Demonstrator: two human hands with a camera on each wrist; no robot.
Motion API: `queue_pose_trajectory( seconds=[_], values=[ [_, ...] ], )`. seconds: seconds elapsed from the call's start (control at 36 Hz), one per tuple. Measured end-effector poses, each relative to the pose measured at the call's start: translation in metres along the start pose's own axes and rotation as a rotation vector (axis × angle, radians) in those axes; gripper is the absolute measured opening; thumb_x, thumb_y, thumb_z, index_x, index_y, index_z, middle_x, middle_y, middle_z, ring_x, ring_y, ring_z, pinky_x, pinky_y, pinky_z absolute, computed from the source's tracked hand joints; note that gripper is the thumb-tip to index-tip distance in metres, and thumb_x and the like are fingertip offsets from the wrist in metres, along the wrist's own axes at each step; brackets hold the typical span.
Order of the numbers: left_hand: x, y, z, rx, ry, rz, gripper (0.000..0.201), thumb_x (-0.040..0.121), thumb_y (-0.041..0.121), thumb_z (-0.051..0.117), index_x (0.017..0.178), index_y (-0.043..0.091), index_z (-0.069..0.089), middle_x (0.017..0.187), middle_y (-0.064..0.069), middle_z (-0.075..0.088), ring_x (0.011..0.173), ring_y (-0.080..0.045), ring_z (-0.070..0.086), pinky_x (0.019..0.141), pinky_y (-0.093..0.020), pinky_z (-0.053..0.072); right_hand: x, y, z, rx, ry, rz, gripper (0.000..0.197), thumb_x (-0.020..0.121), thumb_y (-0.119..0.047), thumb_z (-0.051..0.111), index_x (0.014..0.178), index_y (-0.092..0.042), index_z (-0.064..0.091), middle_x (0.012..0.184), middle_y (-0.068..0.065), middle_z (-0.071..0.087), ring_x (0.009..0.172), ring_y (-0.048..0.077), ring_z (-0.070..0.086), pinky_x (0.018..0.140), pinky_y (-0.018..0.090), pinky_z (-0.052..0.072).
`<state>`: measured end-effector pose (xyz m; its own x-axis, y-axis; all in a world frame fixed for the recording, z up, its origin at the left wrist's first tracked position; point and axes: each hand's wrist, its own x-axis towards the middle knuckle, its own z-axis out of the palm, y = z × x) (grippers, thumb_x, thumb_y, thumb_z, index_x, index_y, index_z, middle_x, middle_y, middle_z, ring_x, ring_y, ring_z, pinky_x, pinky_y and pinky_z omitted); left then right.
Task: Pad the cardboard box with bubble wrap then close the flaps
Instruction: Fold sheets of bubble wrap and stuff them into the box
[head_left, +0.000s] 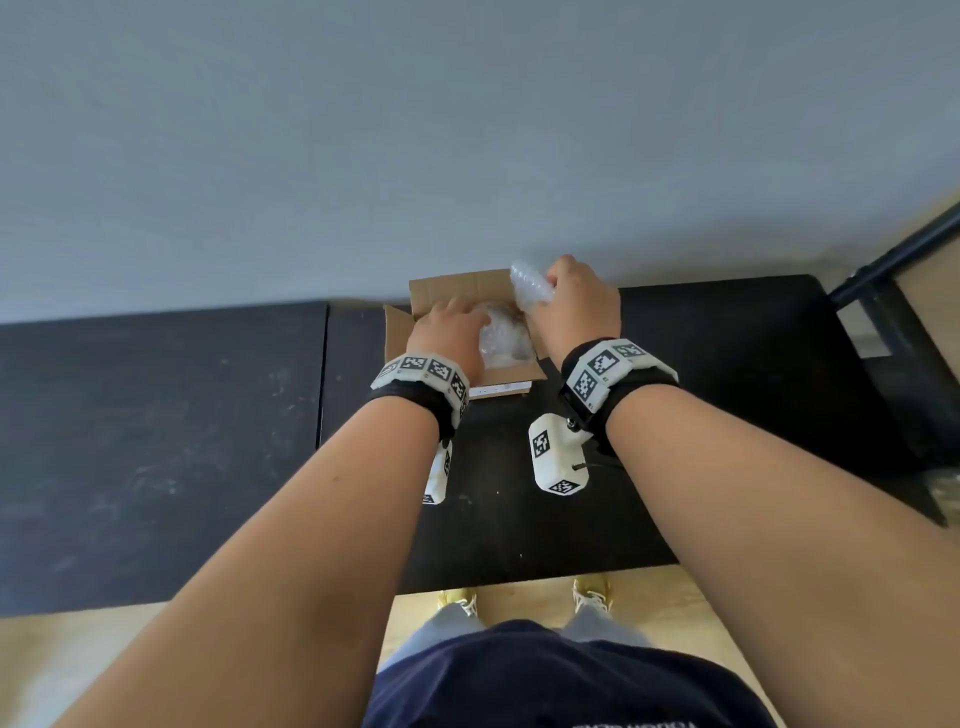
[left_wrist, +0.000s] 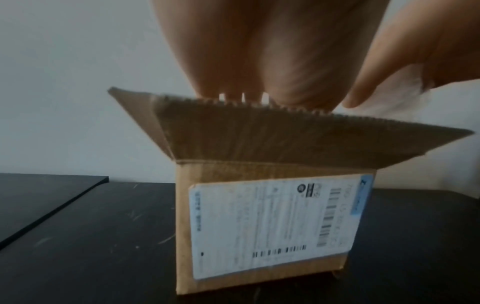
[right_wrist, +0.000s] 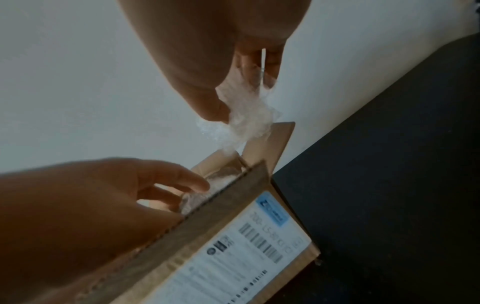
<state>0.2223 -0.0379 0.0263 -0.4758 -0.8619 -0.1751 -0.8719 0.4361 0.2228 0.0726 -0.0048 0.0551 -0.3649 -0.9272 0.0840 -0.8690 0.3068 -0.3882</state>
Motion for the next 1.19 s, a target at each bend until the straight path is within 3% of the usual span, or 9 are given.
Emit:
queue_pose_trajectory(
  seconds=[0.17, 0.31, 0.42, 0.58, 0.81, 0.89, 1.0, 1.11, 1.19],
  values=[
    [-0.003, -0.004, 0.012, -0.002, 0.077, 0.052, 0.046, 0.081, 0.016, 0.059, 0.126, 0.021, 0.056, 0.137, -0.003, 0.046, 0.123, -0.025, 0.045, 0.104, -0.035, 0.035, -0.005, -0.004, 0.028, -0.138, -0.104, 0.013, 0.022, 0.089, -0.016, 0.052, 0.109, -0.010, 0.058, 0.108, 0.009, 0.063, 0.100, 0.031, 0.060, 0.082, 0.037, 0.038],
    [-0.003, -0.008, 0.016, -0.029, 0.085, 0.064, 0.043, 0.083, 0.017, 0.057, 0.125, 0.022, 0.056, 0.137, -0.002, 0.045, 0.123, -0.024, 0.045, 0.106, -0.034, 0.032, -0.007, -0.008, 0.042, -0.149, -0.195, 0.081, 0.023, 0.095, -0.027, 0.048, 0.105, -0.011, 0.062, 0.106, 0.011, 0.065, 0.097, 0.031, 0.062, 0.075, 0.034, 0.034],
    [-0.001, -0.010, 0.015, -0.043, 0.068, 0.069, 0.044, 0.084, 0.018, 0.057, 0.127, 0.022, 0.055, 0.137, -0.001, 0.045, 0.125, -0.024, 0.043, 0.107, -0.035, 0.031, -0.004, -0.015, 0.035, -0.207, -0.305, 0.119, 0.026, 0.092, -0.017, 0.048, 0.113, -0.011, 0.062, 0.117, 0.010, 0.060, 0.110, 0.027, 0.057, 0.092, 0.037, 0.037],
    [0.001, -0.009, 0.016, -0.045, 0.055, 0.062, 0.047, 0.085, 0.019, 0.056, 0.131, 0.021, 0.053, 0.137, -0.002, 0.045, 0.125, -0.026, 0.042, 0.109, -0.036, 0.031, 0.002, -0.036, 0.017, -0.106, -0.470, 0.303, 0.045, 0.094, -0.036, 0.036, 0.121, -0.008, 0.058, 0.122, 0.011, 0.059, 0.121, 0.029, 0.050, 0.103, 0.043, 0.027],
    [0.002, -0.012, 0.018, -0.071, 0.041, 0.067, 0.040, 0.087, 0.021, 0.052, 0.127, 0.021, 0.056, 0.134, -0.003, 0.046, 0.124, -0.026, 0.042, 0.109, -0.037, 0.030, 0.003, -0.031, 0.012, -0.169, -0.507, 0.381, 0.039, 0.091, -0.015, 0.050, 0.129, -0.007, 0.046, 0.110, 0.006, 0.063, 0.118, 0.027, 0.055, 0.111, 0.043, 0.020],
    [-0.002, -0.012, 0.020, -0.090, 0.061, 0.065, 0.044, 0.086, 0.016, 0.048, 0.130, 0.021, 0.054, 0.134, -0.002, 0.046, 0.124, -0.026, 0.041, 0.110, -0.037, 0.028, 0.001, -0.027, 0.015, -0.221, -0.511, 0.368, 0.042, 0.089, -0.020, 0.055, 0.129, -0.010, 0.046, 0.102, 0.004, 0.063, 0.113, 0.026, 0.058, 0.110, 0.045, 0.022],
    [-0.008, -0.010, 0.027, -0.110, 0.084, 0.049, 0.046, 0.085, 0.015, 0.048, 0.130, 0.021, 0.053, 0.137, 0.000, 0.044, 0.130, -0.024, 0.037, 0.117, -0.038, 0.018, 0.006, -0.026, 0.014, -0.262, -0.546, 0.401, 0.042, 0.090, -0.026, 0.055, 0.129, -0.010, 0.051, 0.120, 0.007, 0.063, 0.117, 0.027, 0.056, 0.107, 0.043, 0.033],
    [-0.007, -0.007, 0.027, -0.115, 0.068, 0.032, 0.052, 0.080, 0.014, 0.052, 0.131, 0.023, 0.052, 0.138, 0.000, 0.043, 0.131, -0.023, 0.035, 0.119, -0.039, 0.014, 0.006, -0.017, 0.013, -0.159, -0.502, 0.281, 0.034, 0.093, -0.028, 0.051, 0.122, -0.012, 0.059, 0.118, 0.010, 0.064, 0.106, 0.032, 0.062, 0.079, 0.037, 0.045],
    [-0.006, -0.005, 0.025, -0.127, 0.051, 0.013, 0.055, 0.077, 0.014, 0.053, 0.131, 0.023, 0.052, 0.138, 0.001, 0.041, 0.132, -0.022, 0.034, 0.120, -0.039, 0.012, 0.013, -0.031, 0.008, -0.258, -0.603, 0.403, 0.026, 0.096, -0.018, 0.050, 0.113, 0.000, 0.058, 0.122, 0.016, 0.060, 0.111, 0.035, 0.058, 0.098, 0.043, 0.044]
  ],
)
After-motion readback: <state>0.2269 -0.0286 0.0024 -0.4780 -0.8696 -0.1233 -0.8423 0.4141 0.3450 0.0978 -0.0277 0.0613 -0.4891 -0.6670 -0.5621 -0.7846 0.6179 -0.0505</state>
